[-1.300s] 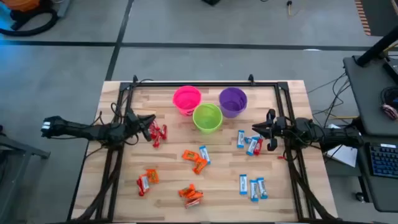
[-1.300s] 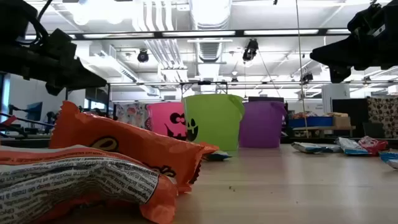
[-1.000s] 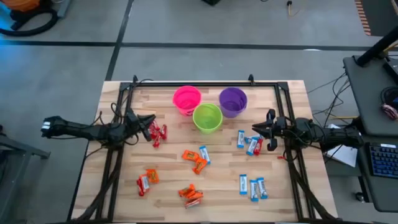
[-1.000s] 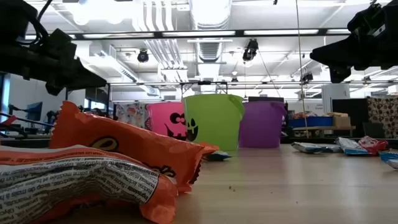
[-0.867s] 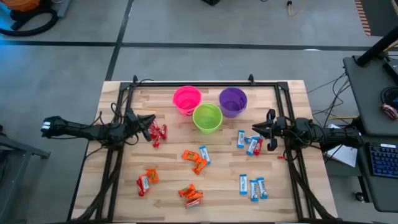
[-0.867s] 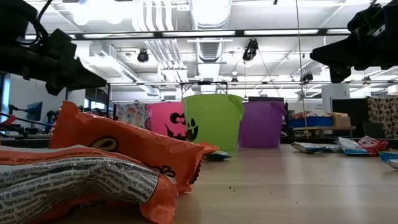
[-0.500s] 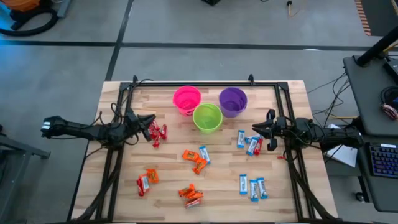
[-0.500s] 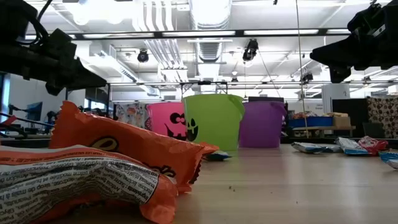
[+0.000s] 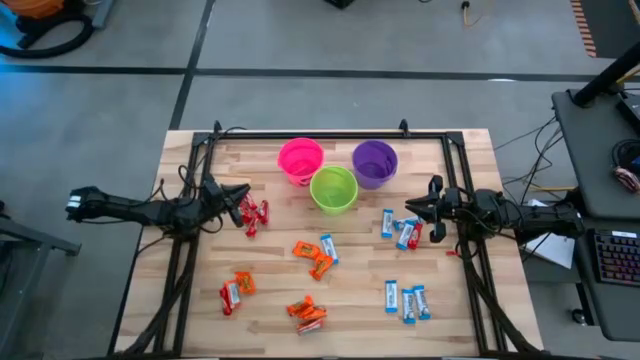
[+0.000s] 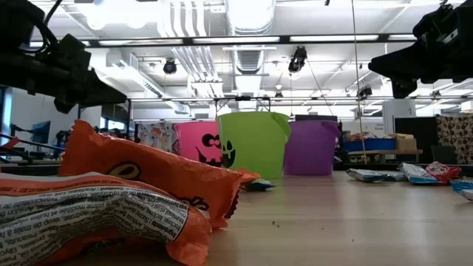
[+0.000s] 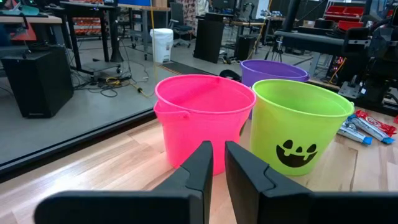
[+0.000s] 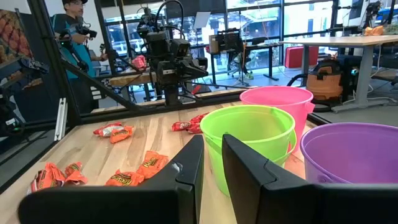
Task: Sort candy
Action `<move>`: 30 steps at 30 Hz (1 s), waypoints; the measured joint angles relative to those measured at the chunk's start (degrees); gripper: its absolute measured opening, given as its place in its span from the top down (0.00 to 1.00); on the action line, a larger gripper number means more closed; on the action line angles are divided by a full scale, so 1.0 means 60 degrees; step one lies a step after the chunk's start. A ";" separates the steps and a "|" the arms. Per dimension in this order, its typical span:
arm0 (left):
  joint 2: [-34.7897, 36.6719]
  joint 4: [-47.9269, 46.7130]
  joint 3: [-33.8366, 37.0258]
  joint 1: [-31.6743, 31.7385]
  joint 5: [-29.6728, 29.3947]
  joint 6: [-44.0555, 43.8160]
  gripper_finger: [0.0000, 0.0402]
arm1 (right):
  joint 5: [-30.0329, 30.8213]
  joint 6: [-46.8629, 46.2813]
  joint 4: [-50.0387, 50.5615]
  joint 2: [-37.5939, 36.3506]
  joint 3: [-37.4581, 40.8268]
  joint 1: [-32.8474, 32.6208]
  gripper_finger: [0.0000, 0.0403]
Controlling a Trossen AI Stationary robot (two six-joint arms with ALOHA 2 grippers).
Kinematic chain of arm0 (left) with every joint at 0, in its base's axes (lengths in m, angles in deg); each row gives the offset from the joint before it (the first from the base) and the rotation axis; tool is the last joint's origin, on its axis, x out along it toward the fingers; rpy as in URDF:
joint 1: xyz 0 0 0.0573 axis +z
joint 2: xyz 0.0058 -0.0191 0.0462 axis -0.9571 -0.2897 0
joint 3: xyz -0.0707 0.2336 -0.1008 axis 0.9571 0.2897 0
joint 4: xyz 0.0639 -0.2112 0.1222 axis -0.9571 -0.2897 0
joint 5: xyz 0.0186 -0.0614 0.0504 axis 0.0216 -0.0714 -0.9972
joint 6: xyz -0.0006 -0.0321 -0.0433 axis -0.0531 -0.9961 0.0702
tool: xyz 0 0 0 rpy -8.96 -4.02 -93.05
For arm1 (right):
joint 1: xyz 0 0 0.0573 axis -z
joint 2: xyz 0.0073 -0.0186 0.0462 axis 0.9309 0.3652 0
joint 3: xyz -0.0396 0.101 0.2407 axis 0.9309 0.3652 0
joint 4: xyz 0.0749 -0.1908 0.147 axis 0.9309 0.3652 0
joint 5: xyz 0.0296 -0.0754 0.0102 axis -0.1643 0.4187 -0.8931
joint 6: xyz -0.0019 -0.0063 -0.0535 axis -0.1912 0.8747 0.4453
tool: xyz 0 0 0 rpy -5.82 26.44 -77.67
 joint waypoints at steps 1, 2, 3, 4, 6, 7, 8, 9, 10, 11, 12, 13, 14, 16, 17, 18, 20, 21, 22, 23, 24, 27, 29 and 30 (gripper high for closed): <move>0.0000 0.0000 0.0000 0.0001 0.0000 0.0001 0.93 | -0.0003 0.0000 0.0003 0.0003 0.0000 0.0003 0.87; 0.0000 -0.0001 0.0000 0.0000 0.0000 -0.0001 0.93 | -0.0001 0.0000 0.0002 0.0002 0.0000 0.0000 0.87; 0.0000 -0.0001 0.0002 -0.0001 -0.0001 0.0001 0.93 | -0.0002 0.0000 0.0001 0.0002 0.0000 0.0002 0.87; 0.0000 0.0002 0.0000 -0.0002 0.0000 -0.0001 0.93 | -0.0001 0.0000 0.0000 0.0000 0.0000 -0.0001 0.87; 0.0000 0.0000 0.0000 0.0000 0.0000 0.0000 0.93 | -0.0001 0.0000 0.0002 0.0001 0.0000 -0.0001 0.87; 0.0000 -0.0001 0.0000 0.0001 -0.0001 0.0002 0.93 | -0.0001 0.0000 0.0000 0.0000 0.0000 0.0001 0.87; 0.0000 -0.0001 0.0000 0.0001 -0.0001 0.0000 0.93 | -0.0001 0.0000 0.0000 0.0001 0.0000 0.0002 0.87; 0.0000 -0.0001 0.0000 0.0001 0.0000 0.0003 0.93 | 0.0001 0.0000 0.0003 0.0003 0.0000 0.0003 0.87; 0.0000 0.0000 0.0002 0.0000 0.0000 -0.0001 0.93 | -0.0003 0.0000 0.0000 0.0003 0.0000 0.0001 0.87; 0.0000 -0.0001 0.0000 -0.0002 0.0000 0.0003 0.93 | 0.0001 0.0000 0.0000 0.0000 0.0000 0.0003 0.87; 0.0000 -0.0001 0.0000 0.0001 0.0000 -0.0001 0.93 | -0.0001 0.0000 0.0001 0.0001 0.0000 0.0001 0.87; 0.0000 -0.0001 0.0000 -0.0002 0.0000 0.0003 0.93 | 0.0001 0.0000 0.0000 0.0003 0.0000 0.0000 0.87; 0.0000 0.0001 0.0000 0.0001 -0.0002 0.0001 0.93 | 0.0000 0.0000 0.0000 0.0002 0.0000 0.0002 0.87; 0.0000 0.0000 0.0000 -0.0002 0.0000 -0.0001 0.93 | 0.0058 0.0116 -0.0045 0.0003 0.0000 0.0003 0.87; 0.0000 -0.0001 0.0001 -0.0002 -0.0001 0.0003 0.93 | 0.0255 0.0383 -0.0115 0.0008 0.0000 0.0019 0.87; 0.0000 0.0000 0.0000 -0.0001 0.0000 0.0002 0.93 | 0.0499 0.0740 -0.0140 0.0010 0.0000 0.0021 0.87; 0.0000 -0.0001 0.0001 -0.0001 0.0000 0.0003 0.93 | 0.0844 0.1177 -0.0199 -0.0004 0.0000 0.0030 0.87; 0.0000 0.0002 0.0000 0.0000 -0.0002 -0.0001 0.93 | 0.0883 0.1299 -0.0397 -0.0001 0.0004 0.0029 0.87; 0.0000 -0.0001 0.0000 0.0000 0.0000 0.0000 0.93 | 0.0918 0.1432 -0.0750 0.0031 0.0004 0.0029 0.87; 0.0000 0.0000 0.0000 -0.0001 0.0000 0.0002 0.93 | 0.0925 0.1468 -0.1148 0.0077 0.0001 0.0029 0.87; 0.0000 -0.0001 0.0000 0.0001 -0.0001 0.0003 0.93 | 0.0932 0.1469 -0.1505 0.0123 0.0000 0.0029 0.87; 0.0000 -0.0001 0.0000 0.0001 0.0000 0.0003 0.93 | 0.1461 0.1280 -0.2225 0.0437 -0.0013 0.0029 0.87; 0.0000 0.0000 0.0002 0.0000 -0.0002 -0.0001 0.93 | 0.2515 0.0559 -0.2100 0.0770 -0.0130 0.0029 0.87; 0.0000 0.0000 0.0000 0.0001 -0.0002 0.0001 0.93 | 0.3083 0.0045 -0.1956 0.0967 -0.0245 0.0029 0.87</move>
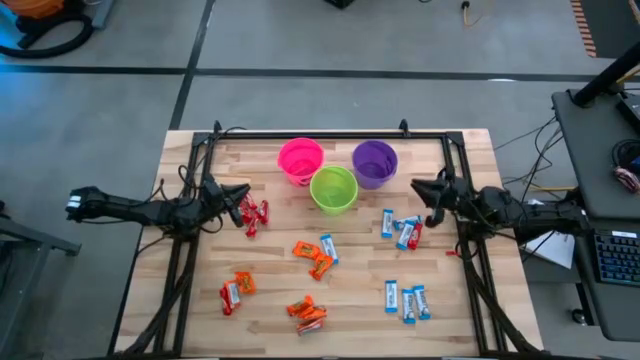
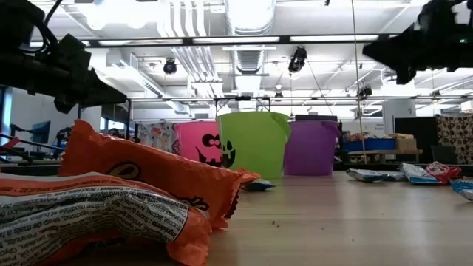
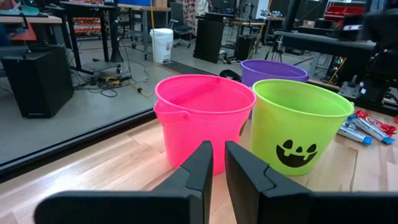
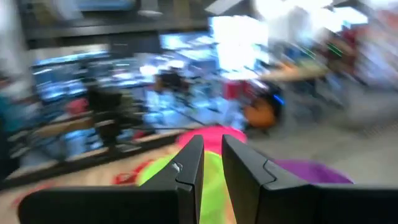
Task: Sort candy
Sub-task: Put the red candy into the pink bin
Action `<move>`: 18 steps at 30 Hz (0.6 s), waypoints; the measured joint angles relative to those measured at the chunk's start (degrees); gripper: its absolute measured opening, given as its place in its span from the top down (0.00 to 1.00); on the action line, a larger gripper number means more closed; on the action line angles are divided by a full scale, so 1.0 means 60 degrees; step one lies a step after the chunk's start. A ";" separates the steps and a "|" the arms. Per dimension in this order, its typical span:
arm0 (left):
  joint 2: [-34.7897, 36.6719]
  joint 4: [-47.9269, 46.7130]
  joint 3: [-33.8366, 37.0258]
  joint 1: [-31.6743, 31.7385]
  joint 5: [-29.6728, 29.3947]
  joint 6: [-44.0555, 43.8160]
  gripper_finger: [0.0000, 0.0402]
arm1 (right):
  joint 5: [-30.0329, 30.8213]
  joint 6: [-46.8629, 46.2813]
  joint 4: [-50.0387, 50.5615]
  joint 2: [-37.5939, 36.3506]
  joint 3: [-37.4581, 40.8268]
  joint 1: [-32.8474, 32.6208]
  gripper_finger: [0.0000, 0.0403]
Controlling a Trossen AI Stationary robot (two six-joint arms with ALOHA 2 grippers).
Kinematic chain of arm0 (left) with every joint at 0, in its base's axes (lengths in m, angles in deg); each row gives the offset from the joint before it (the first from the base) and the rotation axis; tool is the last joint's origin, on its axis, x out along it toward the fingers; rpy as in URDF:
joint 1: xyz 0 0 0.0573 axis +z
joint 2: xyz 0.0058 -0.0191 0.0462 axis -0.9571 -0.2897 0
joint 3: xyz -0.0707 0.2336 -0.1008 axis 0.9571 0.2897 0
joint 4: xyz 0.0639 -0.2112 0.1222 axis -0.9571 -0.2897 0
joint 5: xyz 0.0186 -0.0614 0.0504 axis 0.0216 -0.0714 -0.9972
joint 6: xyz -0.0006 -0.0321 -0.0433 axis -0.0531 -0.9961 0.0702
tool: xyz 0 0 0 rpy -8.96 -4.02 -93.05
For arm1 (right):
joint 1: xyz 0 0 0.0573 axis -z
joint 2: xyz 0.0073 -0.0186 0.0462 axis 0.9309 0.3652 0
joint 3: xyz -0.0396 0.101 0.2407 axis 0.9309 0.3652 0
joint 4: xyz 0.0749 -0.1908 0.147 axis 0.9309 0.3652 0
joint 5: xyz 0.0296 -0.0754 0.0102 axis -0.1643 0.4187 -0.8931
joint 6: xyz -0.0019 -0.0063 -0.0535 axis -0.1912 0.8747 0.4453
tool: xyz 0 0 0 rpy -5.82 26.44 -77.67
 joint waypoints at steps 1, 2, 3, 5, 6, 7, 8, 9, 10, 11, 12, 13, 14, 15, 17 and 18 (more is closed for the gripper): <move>0.0000 0.0000 0.0000 -0.0001 0.0002 -0.0001 0.93 | 0.0517 -0.0563 0.0173 0.0217 -0.0148 0.0000 0.87; 0.0000 0.0001 0.0001 -0.0003 0.0001 0.0002 0.93 | 0.0931 -0.1070 0.0328 0.0441 -0.0319 0.0004 0.87; 0.0000 0.0001 0.0002 -0.0001 0.0001 -0.0001 0.93 | 0.1176 -0.1470 0.0434 0.0686 -0.0498 0.0002 0.87; 0.0000 0.0013 0.0000 -0.0002 0.0000 -0.0002 0.93 | 0.1276 -0.1854 0.0524 0.1224 -0.0888 0.0000 0.87; 0.0000 0.0101 0.0001 0.0000 -0.0001 -0.0082 0.93 | 0.1261 -0.1873 0.0535 0.1491 -0.1116 -0.0004 0.87; -0.0004 0.0377 0.0004 0.0000 0.0005 -0.0560 0.93 | 0.1246 -0.1873 0.0532 0.1770 -0.1361 -0.0004 0.87; -0.0007 0.0815 0.0001 -0.0003 0.0008 -0.1481 0.93 | 0.1249 -0.1871 0.0521 0.2069 -0.1626 -0.0004 0.87; 0.0001 0.1304 0.0000 -0.0008 -0.0013 -0.2480 0.93 | 0.1280 -0.1873 0.0546 0.2352 -0.1893 -0.0004 0.87; 0.0001 0.1911 0.0000 0.0012 -0.0183 -0.3284 0.93 | 0.1393 -0.1863 0.0643 0.2643 -0.2181 -0.0004 0.87; -0.0011 0.2666 0.0000 0.0066 -0.0474 -0.3825 0.93 | 0.1555 -0.1878 0.0800 0.2934 -0.2481 -0.0004 0.87; -0.0007 0.3349 0.0000 0.0084 -0.0661 -0.4085 0.93 | 0.1765 -0.1968 0.1000 0.3223 -0.2792 -0.0004 0.87; 0.0011 0.3985 0.0000 0.0082 -0.0562 -0.4068 0.93 | 0.2015 -0.2133 0.1286 0.3545 -0.3141 -0.0001 0.87; -0.0023 0.4625 -0.0004 0.0073 -0.0064 -0.3672 0.93 | 0.2295 -0.2307 0.1658 0.3828 -0.3512 -0.0003 0.87; -0.0080 0.5153 -0.0009 0.0066 0.0709 -0.3043 0.93 | 0.2563 -0.2507 0.2111 0.4105 -0.3862 -0.0004 0.87; -0.0196 0.5538 -0.0234 0.0066 0.2513 -0.2110 0.93 | 0.2939 -0.3077 0.3203 0.4658 -0.4583 0.0000 0.87; -0.0269 0.5345 -0.0511 0.0061 0.3059 -0.2066 0.93 | 0.3022 -0.3454 0.3818 0.4917 -0.4938 0.0000 0.87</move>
